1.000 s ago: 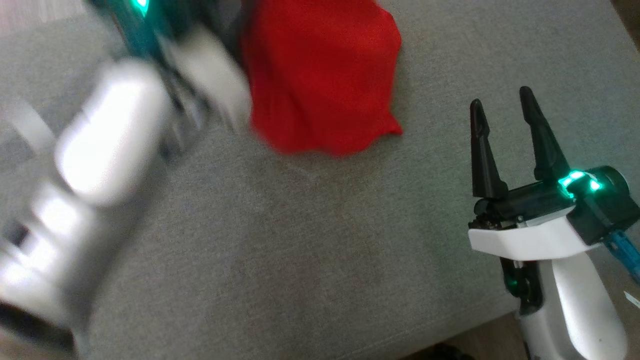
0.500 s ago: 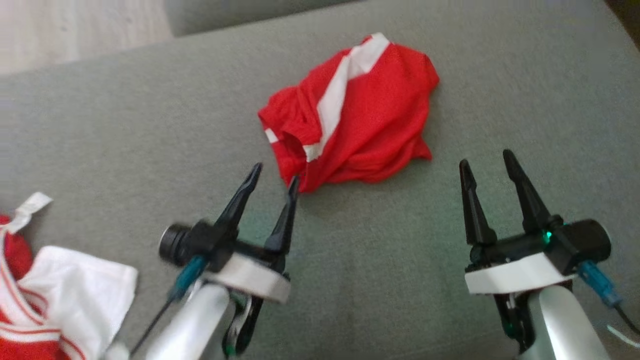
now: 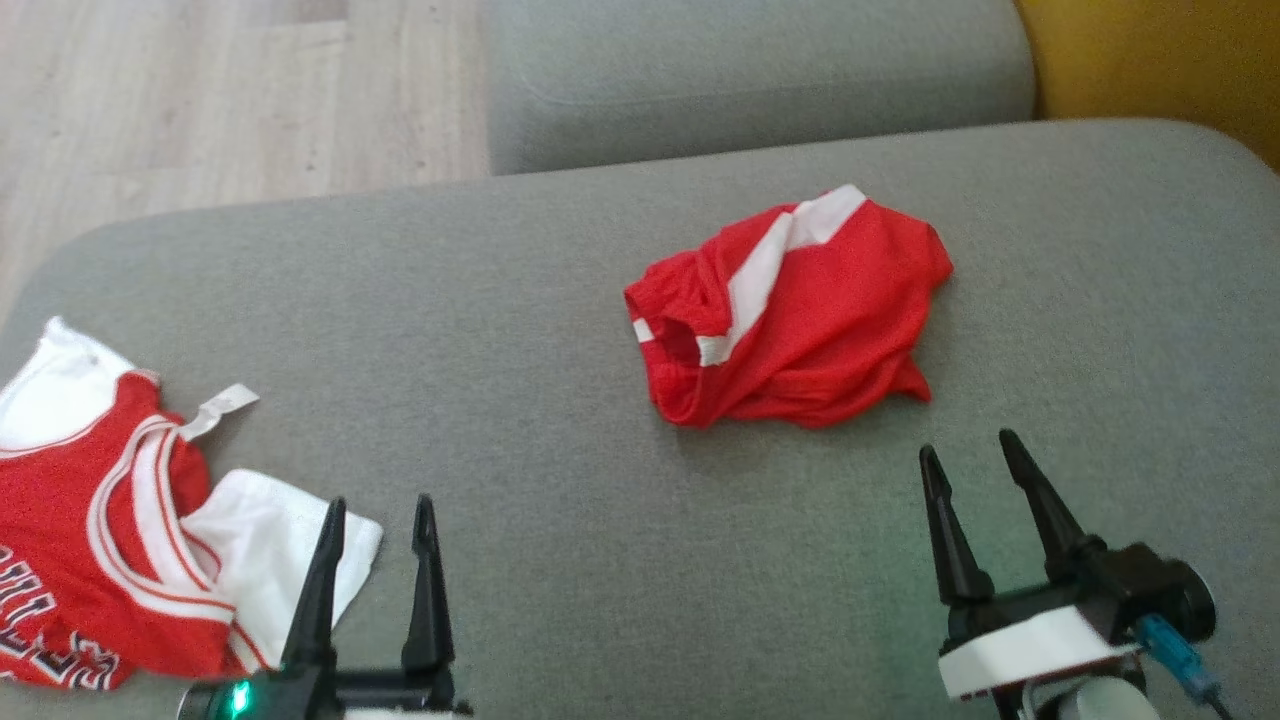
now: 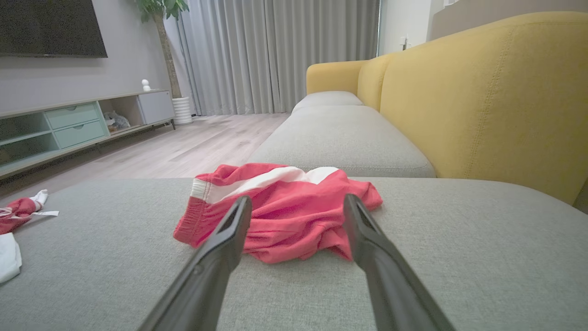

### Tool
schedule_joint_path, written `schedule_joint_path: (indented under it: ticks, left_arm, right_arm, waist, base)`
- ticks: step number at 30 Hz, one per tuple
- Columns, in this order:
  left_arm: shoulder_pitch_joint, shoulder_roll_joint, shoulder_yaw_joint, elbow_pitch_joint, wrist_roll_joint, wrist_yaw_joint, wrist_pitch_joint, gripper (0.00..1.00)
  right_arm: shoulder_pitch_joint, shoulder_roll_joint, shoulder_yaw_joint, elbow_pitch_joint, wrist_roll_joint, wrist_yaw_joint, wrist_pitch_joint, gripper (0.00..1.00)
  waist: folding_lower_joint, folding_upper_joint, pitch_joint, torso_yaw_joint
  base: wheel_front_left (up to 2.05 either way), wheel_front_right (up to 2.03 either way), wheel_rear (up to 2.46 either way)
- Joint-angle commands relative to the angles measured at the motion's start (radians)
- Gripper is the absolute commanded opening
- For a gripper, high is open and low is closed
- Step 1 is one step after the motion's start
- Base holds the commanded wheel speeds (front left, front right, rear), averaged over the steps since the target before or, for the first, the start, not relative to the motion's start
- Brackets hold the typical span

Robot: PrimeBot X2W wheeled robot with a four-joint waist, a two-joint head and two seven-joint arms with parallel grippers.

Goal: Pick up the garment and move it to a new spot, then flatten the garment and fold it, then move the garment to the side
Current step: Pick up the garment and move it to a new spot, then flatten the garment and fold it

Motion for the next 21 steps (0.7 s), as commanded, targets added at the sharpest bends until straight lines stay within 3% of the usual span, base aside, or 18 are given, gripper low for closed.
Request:
schedule_joint_path:
  ticks: [1,7,21]
  left_arm:
    - [-0.004,-0.012,0.044,-0.041,0.023,-0.002,-0.009,1.0]
    - [0.035,-0.022,0.084,-0.064,0.028,-0.005,-0.009,1.0]
    - [0.031,-0.024,0.062,-0.056,0.018,0.008,-0.009,1.0]
  right_arm:
    - [-0.011,-0.001,0.016,-0.024,-0.008,-0.002,0.0,1.0]
    - [0.005,-0.001,0.026,-0.018,-0.006,-0.002,0.0,1.0]
    - [-0.001,-0.001,0.029,-0.013,-0.011,-0.002,0.0,1.0]
  waist:
    - [0.0002,0.0,-0.019,0.021]
    - [0.0002,0.0,-0.019,0.025]
    - [0.0002,0.0,-0.014,0.03]
  base:
    - [0.0,0.0,0.0]
    - [0.0,0.0,0.0]
    - [0.0,0.0,0.0]
